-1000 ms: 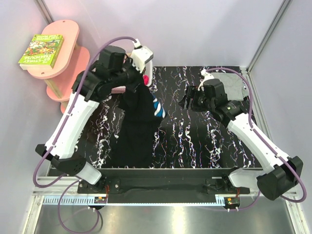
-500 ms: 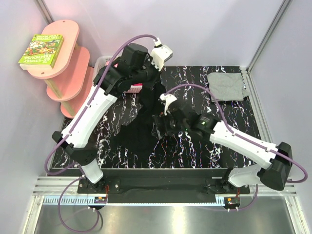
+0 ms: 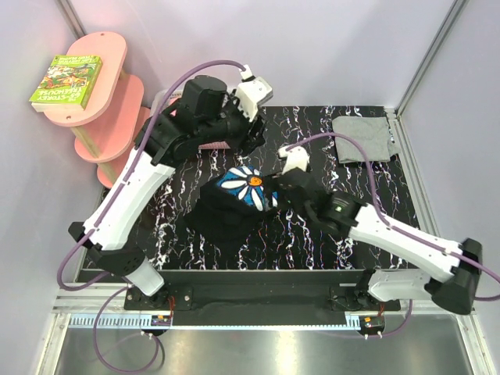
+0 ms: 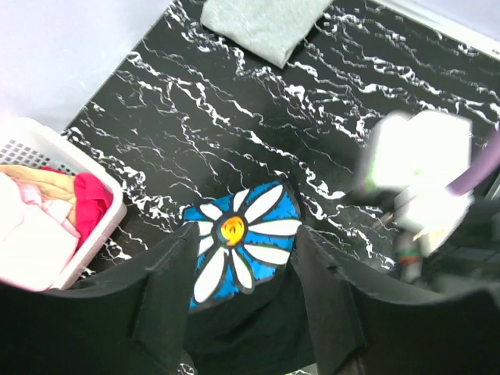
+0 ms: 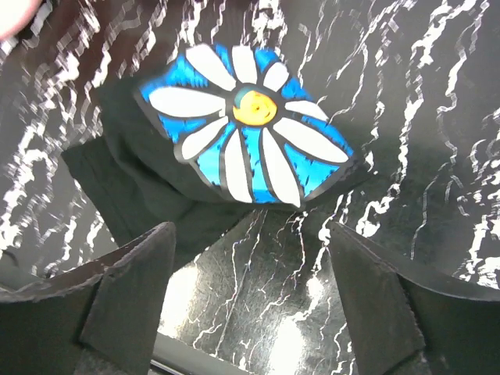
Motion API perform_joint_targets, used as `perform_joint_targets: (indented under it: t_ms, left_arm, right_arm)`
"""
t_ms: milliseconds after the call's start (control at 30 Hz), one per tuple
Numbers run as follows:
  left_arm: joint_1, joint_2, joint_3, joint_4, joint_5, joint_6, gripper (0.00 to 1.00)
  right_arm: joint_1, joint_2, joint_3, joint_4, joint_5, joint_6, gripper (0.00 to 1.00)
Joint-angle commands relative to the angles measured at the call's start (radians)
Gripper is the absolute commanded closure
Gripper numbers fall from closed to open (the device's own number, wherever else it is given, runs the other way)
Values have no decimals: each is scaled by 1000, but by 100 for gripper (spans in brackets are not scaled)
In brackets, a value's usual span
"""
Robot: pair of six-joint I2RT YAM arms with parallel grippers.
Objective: Fold and stack the t-shirts
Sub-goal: Move the tshirt to the center of the board, then flatten out the tshirt
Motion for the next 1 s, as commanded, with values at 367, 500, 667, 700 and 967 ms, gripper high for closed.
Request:
perform_joint_targets:
  t_ms: [367,500,667,700,967]
  left_arm:
    - [577,-330,-694,115,70,-52,43]
    - [735,-427,-835,198,142,-69,46]
    - [828,-493,-905,198,202,-58,45]
    - [830,-499,-911,200,196,-51,45]
    - [853,-532,-870,180,225,-38,43]
  right_arm:
    - [15,537,370,-102,-248,-105,0]
    - [13,623,448,-108,-230,-146,1]
    - [4,686,479,-108,-222,-137,7]
    - [1,695,474,-108,-224,-128,9]
    - [-45,741,358,-65,-255,-94,19]
